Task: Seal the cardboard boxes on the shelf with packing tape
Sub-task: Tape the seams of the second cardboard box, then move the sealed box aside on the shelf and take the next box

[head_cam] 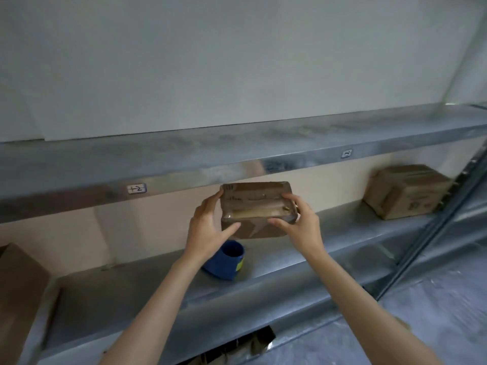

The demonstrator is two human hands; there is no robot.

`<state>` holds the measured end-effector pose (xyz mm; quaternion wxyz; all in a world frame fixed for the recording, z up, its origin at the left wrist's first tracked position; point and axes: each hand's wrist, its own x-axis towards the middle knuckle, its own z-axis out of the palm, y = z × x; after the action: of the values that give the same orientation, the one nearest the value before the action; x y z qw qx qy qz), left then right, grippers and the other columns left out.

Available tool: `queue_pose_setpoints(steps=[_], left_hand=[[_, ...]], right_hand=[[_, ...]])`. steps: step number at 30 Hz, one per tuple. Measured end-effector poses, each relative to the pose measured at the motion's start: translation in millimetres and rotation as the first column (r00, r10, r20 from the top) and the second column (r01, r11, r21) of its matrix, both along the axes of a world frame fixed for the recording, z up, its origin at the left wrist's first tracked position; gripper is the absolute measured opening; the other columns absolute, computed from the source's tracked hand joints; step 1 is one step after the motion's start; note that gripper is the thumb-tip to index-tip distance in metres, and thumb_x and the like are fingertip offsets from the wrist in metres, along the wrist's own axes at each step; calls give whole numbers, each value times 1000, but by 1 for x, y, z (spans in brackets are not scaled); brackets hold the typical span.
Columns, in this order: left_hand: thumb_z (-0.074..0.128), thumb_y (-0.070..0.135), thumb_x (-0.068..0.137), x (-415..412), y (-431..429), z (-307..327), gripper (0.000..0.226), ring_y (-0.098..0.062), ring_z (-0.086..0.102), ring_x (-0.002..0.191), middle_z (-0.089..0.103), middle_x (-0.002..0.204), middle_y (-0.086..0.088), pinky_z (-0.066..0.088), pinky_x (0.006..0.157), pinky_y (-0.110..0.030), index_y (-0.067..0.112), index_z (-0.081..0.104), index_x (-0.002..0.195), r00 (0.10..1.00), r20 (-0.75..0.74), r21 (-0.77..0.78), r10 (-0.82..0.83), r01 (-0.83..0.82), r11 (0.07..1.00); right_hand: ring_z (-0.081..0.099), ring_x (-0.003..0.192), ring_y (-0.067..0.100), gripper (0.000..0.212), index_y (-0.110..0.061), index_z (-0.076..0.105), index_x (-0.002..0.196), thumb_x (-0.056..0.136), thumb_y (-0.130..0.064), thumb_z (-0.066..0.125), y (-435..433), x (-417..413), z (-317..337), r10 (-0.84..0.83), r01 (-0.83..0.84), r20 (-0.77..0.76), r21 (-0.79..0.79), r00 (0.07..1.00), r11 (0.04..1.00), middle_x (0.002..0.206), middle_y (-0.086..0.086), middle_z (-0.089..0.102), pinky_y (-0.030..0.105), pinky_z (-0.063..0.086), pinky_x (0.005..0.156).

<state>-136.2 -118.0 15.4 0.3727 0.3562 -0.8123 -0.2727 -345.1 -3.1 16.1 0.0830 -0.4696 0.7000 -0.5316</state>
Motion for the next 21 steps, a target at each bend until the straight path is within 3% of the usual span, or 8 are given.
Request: queue_pose_setpoints(steps=[3, 6, 11, 17, 21], left_hand=[[80, 43, 78, -42, 20, 1, 83, -20, 40, 133, 48, 147, 4, 37, 110, -37, 25, 40, 148, 1000, 9, -34, -30, 30, 999], [60, 66, 74, -83, 37, -4, 86, -19, 40, 134, 47, 148, 5, 37, 110, -41, 25, 42, 148, 997, 77, -57, -27, 32, 998], [42, 69, 77, -143, 57, -18, 80, -20, 40, 132, 46, 149, 7, 33, 103, -40, 30, 41, 147, 975, 221, -113, -32, 58, 992], [34, 71, 78, -207, 60, -27, 80, -19, 40, 136, 39, 155, 10, 32, 108, -40, 33, 40, 148, 947, 320, -142, -4, 52, 988], [33, 71, 81, -247, 52, -35, 78, -21, 35, 140, 33, 158, 12, 31, 112, -41, 34, 37, 150, 913, 408, -165, 17, 55, 985]], right_hand=[[58, 110, 6, 64, -30, 60, 120, 64, -39, 88, 28, -44, 0, -60, 60, 2, 5, 998, 998, 118, -12, 64, 34, 51, 95], [59, 107, 6, 60, -32, 61, 118, 65, -35, 89, 57, -91, -2, -120, 120, 7, 16, 993, 993, 113, -13, 65, 38, 51, 93], [56, 113, 9, 61, -35, 59, 119, 65, -41, 86, 96, -164, -16, -175, 176, -8, 57, 984, 983, 116, -10, 63, 41, 50, 95], [55, 111, 6, 60, -40, 55, 117, 66, -38, 87, 112, -233, -24, -156, 165, -75, 148, 985, 975, 121, -10, 62, 23, 45, 92], [55, 107, 0, 61, -36, 57, 120, 66, -39, 87, 103, -284, -33, -151, 163, -76, 192, 986, 968, 122, -9, 61, 19, 45, 93]])
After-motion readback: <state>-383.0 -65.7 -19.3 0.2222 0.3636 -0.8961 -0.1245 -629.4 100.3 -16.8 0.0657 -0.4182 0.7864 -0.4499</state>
